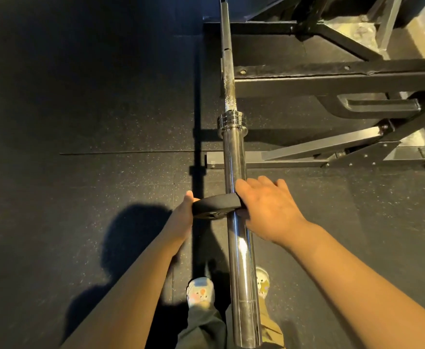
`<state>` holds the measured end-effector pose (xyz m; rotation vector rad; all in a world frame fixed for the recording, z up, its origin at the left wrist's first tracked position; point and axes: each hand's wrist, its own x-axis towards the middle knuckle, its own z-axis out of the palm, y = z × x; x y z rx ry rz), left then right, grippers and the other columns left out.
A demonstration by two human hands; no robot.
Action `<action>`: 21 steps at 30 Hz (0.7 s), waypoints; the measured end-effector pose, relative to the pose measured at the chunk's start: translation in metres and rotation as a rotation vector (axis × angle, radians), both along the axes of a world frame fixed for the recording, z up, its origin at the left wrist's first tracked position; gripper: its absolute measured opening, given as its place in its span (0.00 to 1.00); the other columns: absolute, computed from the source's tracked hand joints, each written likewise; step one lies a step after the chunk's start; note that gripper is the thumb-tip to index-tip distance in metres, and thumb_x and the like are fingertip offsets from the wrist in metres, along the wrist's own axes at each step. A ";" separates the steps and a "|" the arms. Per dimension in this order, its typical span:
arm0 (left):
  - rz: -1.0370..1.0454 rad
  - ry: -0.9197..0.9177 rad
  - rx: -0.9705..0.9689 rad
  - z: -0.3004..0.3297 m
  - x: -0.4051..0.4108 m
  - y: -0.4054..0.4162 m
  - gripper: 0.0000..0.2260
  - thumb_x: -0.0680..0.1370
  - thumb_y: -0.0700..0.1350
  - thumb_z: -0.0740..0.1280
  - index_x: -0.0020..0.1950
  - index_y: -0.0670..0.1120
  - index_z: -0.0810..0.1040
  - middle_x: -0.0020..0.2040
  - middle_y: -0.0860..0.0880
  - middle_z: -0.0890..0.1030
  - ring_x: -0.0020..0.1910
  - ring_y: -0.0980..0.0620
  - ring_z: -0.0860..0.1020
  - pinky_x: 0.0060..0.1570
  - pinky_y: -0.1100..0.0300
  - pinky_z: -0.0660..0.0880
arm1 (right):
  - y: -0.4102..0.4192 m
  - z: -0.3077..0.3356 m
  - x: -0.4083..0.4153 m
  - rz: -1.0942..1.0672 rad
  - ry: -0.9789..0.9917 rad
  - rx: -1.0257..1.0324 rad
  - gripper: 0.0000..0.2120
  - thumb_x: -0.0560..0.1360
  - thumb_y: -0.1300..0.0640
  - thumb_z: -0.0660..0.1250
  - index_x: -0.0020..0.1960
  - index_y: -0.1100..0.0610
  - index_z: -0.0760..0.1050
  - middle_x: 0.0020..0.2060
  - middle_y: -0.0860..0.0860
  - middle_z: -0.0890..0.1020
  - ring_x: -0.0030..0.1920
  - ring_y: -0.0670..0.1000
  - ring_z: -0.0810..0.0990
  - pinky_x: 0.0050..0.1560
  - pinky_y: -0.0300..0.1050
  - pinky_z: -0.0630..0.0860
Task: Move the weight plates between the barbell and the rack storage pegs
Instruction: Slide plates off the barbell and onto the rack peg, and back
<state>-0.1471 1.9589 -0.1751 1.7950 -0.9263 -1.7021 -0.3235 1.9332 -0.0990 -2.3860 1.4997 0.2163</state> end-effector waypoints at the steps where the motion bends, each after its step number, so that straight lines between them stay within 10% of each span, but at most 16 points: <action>1: -0.034 -0.029 -0.035 0.000 0.002 0.001 0.22 0.83 0.56 0.45 0.51 0.48 0.75 0.48 0.47 0.77 0.49 0.56 0.75 0.56 0.59 0.68 | -0.001 -0.001 -0.006 -0.034 -0.093 0.029 0.14 0.74 0.50 0.68 0.54 0.50 0.66 0.52 0.47 0.74 0.56 0.52 0.70 0.53 0.50 0.64; 5: -0.108 -0.240 -0.492 0.014 -0.009 0.004 0.22 0.82 0.56 0.53 0.51 0.40 0.77 0.42 0.41 0.77 0.37 0.57 0.73 0.40 0.71 0.66 | -0.005 -0.016 -0.044 -0.370 -0.385 0.231 0.26 0.65 0.45 0.77 0.57 0.50 0.69 0.52 0.45 0.72 0.54 0.47 0.69 0.52 0.46 0.70; 8: -0.109 -0.368 -0.683 0.015 -0.029 0.009 0.16 0.76 0.60 0.55 0.47 0.51 0.76 0.42 0.54 0.76 0.42 0.63 0.74 0.45 0.70 0.68 | 0.008 -0.033 -0.057 -0.538 -0.417 0.408 0.19 0.71 0.50 0.74 0.54 0.51 0.67 0.46 0.48 0.76 0.42 0.48 0.75 0.42 0.45 0.73; 11: 0.011 -0.357 -0.646 0.001 -0.034 0.018 0.13 0.76 0.60 0.53 0.37 0.55 0.69 0.35 0.55 0.70 0.37 0.54 0.71 0.42 0.56 0.69 | 0.008 -0.031 -0.055 -0.510 -0.345 0.316 0.16 0.73 0.52 0.72 0.50 0.54 0.66 0.42 0.49 0.75 0.39 0.48 0.73 0.36 0.43 0.68; 16: 0.077 -0.027 -0.413 -0.007 -0.019 0.037 0.17 0.81 0.57 0.53 0.41 0.49 0.70 0.37 0.50 0.73 0.36 0.57 0.73 0.43 0.63 0.71 | 0.018 -0.016 -0.030 -0.236 -0.011 0.038 0.17 0.74 0.48 0.69 0.50 0.55 0.62 0.47 0.52 0.73 0.51 0.56 0.72 0.44 0.47 0.63; 21: 0.001 -0.138 -0.339 0.005 -0.011 0.028 0.17 0.84 0.49 0.52 0.41 0.43 0.71 0.35 0.46 0.72 0.33 0.55 0.72 0.40 0.62 0.68 | 0.030 -0.012 -0.019 -0.217 0.163 -0.069 0.16 0.75 0.55 0.68 0.55 0.55 0.62 0.51 0.52 0.75 0.52 0.55 0.74 0.48 0.47 0.65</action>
